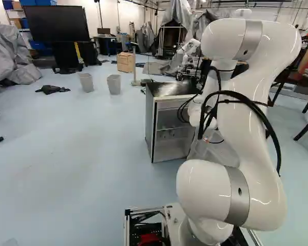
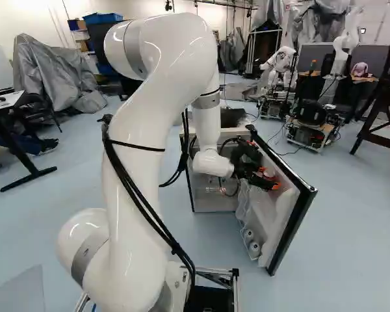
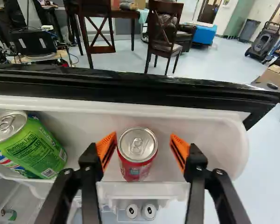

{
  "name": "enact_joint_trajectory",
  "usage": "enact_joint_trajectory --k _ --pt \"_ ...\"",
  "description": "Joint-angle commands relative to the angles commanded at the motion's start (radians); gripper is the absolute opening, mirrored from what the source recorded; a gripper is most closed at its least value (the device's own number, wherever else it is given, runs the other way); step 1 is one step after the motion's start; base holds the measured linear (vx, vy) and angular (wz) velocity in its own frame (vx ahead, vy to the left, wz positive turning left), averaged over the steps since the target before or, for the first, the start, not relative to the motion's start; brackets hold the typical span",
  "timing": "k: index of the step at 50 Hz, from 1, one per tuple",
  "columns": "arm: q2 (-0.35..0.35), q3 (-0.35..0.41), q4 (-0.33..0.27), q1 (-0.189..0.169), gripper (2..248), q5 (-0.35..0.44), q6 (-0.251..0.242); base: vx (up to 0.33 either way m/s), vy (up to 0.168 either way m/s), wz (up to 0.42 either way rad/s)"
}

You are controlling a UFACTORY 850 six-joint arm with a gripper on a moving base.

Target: Grab a drink from the fridge

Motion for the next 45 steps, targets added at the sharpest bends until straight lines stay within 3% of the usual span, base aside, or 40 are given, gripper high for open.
enact_joint_trajectory --k 3,4,8,9,45 --pt "0.0 0.0 0.0 0.0 170 0.0 0.0 0.0 0.0 0.0" --pt "0.0 0.0 0.0 0.0 132 0.0 0.0 0.0 0.0 0.0" --pt "0.0 0.0 0.0 0.0 132 0.0 0.0 0.0 0.0 0.0" --pt "0.0 0.0 0.0 0.0 101 0.0 0.0 0.0 0.0 0.0" --pt "0.007 0.012 0.0 0.01 100 0.014 0.0 0.0 0.0 0.0"
